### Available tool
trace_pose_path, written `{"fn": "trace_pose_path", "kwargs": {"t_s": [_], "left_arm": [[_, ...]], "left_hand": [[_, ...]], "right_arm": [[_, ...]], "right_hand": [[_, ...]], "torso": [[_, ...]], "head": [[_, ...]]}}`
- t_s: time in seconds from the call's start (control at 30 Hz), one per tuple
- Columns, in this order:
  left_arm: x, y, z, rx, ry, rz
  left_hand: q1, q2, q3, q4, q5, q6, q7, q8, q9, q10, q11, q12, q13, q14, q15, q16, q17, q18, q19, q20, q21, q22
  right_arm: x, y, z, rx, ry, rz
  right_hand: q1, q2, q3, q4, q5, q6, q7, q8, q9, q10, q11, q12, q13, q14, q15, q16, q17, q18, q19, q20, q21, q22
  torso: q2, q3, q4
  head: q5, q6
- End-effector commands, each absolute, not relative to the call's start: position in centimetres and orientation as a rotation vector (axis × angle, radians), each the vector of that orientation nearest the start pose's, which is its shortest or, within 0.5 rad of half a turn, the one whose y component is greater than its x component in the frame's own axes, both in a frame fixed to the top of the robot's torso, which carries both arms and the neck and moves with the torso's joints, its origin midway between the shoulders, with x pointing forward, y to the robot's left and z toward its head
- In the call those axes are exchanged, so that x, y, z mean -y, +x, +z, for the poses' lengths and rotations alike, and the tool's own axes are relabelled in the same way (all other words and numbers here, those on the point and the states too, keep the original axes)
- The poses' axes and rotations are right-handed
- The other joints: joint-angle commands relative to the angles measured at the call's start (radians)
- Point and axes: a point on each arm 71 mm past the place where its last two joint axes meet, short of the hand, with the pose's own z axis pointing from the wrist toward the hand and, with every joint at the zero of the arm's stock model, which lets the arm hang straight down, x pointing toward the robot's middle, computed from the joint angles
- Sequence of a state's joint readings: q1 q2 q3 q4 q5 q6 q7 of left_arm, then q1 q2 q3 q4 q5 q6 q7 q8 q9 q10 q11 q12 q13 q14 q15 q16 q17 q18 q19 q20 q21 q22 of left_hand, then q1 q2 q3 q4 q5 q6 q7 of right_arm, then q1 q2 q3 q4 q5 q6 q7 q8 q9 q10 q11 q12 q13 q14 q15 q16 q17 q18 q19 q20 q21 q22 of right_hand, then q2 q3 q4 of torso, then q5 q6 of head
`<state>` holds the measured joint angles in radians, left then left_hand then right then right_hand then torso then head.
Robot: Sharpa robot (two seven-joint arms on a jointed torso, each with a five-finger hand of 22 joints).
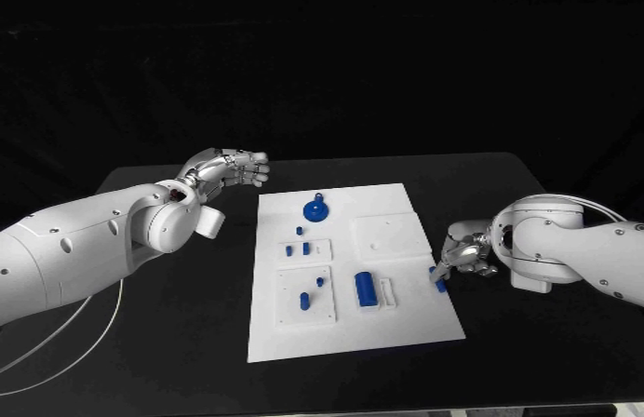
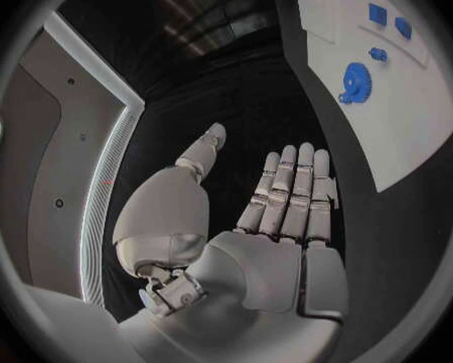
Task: Assemble the parts on the task board
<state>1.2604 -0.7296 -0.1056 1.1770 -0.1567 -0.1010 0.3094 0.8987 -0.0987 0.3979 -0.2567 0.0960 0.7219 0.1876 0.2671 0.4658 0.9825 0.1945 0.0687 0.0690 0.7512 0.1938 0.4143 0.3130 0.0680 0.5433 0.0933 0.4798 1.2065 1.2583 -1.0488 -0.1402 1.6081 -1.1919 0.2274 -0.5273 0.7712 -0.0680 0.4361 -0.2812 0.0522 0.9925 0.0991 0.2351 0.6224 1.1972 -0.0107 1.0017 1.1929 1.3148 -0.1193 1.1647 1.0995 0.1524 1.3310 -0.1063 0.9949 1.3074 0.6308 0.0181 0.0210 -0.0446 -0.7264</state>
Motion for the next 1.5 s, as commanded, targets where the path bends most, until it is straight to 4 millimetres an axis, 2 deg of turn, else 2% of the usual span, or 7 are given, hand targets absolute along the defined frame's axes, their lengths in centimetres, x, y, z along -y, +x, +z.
{"fn": "trace_pose_path", "kwargs": {"t_s": [0.03, 0.2, 0.3, 0.6, 1.03, 1.23, 1.5], "left_arm": [[-24.4, 54.6, -19.1, -1.580, -0.943, -1.425], [-24.5, 54.6, -19.1, -1.579, -0.944, -1.422], [-24.5, 54.6, -19.1, -1.579, -0.944, -1.422], [-24.5, 54.6, -19.1, -1.581, -0.944, -1.425], [-24.6, 54.6, -19.1, -1.579, -0.946, -1.420], [-24.5, 54.6, -19.1, -1.580, -0.944, -1.423], [-24.4, 54.6, -19.1, -1.579, -0.943, -1.423]], "left_hand": [[-0.006, 0.002, 0.000, 0.006, -0.002, 0.001, 0.024, 0.005, 0.001, 0.006, 0.002, 0.000, 0.001, 0.007, 0.001, 0.000, 0.001, 0.007, 0.002, 0.000, -0.004, 0.001], [-0.007, 0.002, -0.001, 0.006, -0.002, 0.000, 0.024, 0.005, 0.001, 0.006, 0.002, 0.000, 0.001, 0.007, 0.001, 0.000, 0.002, 0.007, 0.002, 0.000, -0.004, 0.002], [-0.007, 0.002, -0.001, 0.006, -0.002, 0.000, 0.024, 0.005, 0.001, 0.006, 0.002, 0.000, 0.001, 0.007, 0.001, 0.000, 0.002, 0.008, 0.002, 0.000, -0.005, 0.002], [-0.007, 0.003, 0.000, 0.007, -0.002, 0.000, 0.024, 0.005, 0.001, 0.006, 0.002, 0.000, 0.001, 0.007, 0.001, 0.000, 0.002, 0.008, 0.002, 0.000, -0.005, 0.002], [-0.009, 0.004, -0.001, 0.009, -0.002, -0.001, 0.025, 0.005, 0.001, 0.007, 0.002, 0.000, 0.001, 0.007, 0.001, 0.000, 0.002, 0.008, 0.002, 0.000, -0.005, 0.003], [-0.010, 0.004, -0.001, 0.009, -0.002, -0.001, 0.025, 0.005, 0.001, 0.007, 0.001, 0.000, 0.001, 0.007, 0.001, 0.000, 0.002, 0.008, 0.002, 0.000, -0.005, 0.003], [-0.010, 0.004, -0.001, 0.009, -0.002, -0.001, 0.025, 0.005, 0.001, 0.007, 0.001, 0.000, 0.001, 0.008, 0.001, 0.000, 0.002, 0.008, 0.002, 0.000, -0.006, 0.003]], "right_arm": [[29.9, 44.2, -23.5, -2.407, 0.085, 0.133], [29.8, 44.3, -23.6, -2.408, 0.083, 0.140], [29.8, 44.3, -23.7, -2.413, 0.084, 0.146], [30.5, 44.5, -23.9, -2.428, 0.144, 0.154], [32.3, 45.3, -22.6, -2.395, 0.251, 0.147], [31.5, 45.6, -20.3, -2.360, 0.267, 0.211], [29.2, 44.9, -19.6, -2.354, 0.284, 0.325]], "right_hand": [[0.021, 0.005, 0.021, 0.003, -0.003, 0.008, -0.001, -0.005, -0.006, 0.003, -0.003, -0.002, -0.002, 0.003, 0.000, -0.004, -0.001, 0.109, 0.006, 0.004, -0.002, 0.002], [0.081, 0.006, 0.134, 0.036, -0.003, 0.028, -0.005, 0.003, -0.003, 0.011, -0.007, -0.002, -0.005, 0.006, -0.001, -0.005, -0.002, 0.109, 0.012, 0.014, -0.001, 0.001], [0.114, -0.035, 0.252, 0.078, -0.003, 0.042, -0.006, 0.008, -0.002, 0.018, -0.007, -0.002, -0.008, 0.009, -0.001, -0.003, -0.002, 0.109, 0.017, 0.026, 0.005, 0.004], [0.105, -0.019, 0.321, 0.118, -0.003, 0.066, -0.013, 0.018, 0.002, 0.026, -0.014, 0.000, -0.009, 0.011, -0.003, 0.000, -0.003, 0.109, 0.019, 0.036, 0.013, 0.008], [0.086, -0.023, 0.332, 0.131, -0.004, 0.077, -0.017, 0.024, 0.004, 0.031, -0.017, 0.002, -0.008, 0.013, -0.005, 0.003, -0.002, 0.109, 0.022, 0.038, 0.018, 0.010], [0.083, -0.025, 0.332, 0.132, -0.004, 0.078, -0.017, 0.024, 0.004, 0.031, -0.018, 0.002, -0.008, 0.013, -0.005, 0.004, -0.002, 0.109, 0.023, 0.038, 0.019, 0.010], [0.072, -0.029, 0.329, 0.136, -0.004, 0.082, -0.019, 0.025, 0.005, 0.033, -0.020, 0.003, -0.007, 0.013, -0.007, 0.005, -0.002, 0.109, 0.025, 0.037, 0.021, 0.011]], "torso": [[0.000, 0.0001, -0.0007], [0.000, 0.0008, -0.0004], [0.000, 0.0006, -0.0005], [0.000, 0.0003, -0.0006], [0.000, 0.0005, -0.0002], [0.000, 0.0005, 0.0000], [0.000, 0.0004, 0.0009]], "head": [[0.001, -0.002], [0.001, -0.003], [-0.001, -0.004], [-0.001, -0.003], [0.010, 0.006], [0.010, 0.006], [0.009, 0.008]]}}
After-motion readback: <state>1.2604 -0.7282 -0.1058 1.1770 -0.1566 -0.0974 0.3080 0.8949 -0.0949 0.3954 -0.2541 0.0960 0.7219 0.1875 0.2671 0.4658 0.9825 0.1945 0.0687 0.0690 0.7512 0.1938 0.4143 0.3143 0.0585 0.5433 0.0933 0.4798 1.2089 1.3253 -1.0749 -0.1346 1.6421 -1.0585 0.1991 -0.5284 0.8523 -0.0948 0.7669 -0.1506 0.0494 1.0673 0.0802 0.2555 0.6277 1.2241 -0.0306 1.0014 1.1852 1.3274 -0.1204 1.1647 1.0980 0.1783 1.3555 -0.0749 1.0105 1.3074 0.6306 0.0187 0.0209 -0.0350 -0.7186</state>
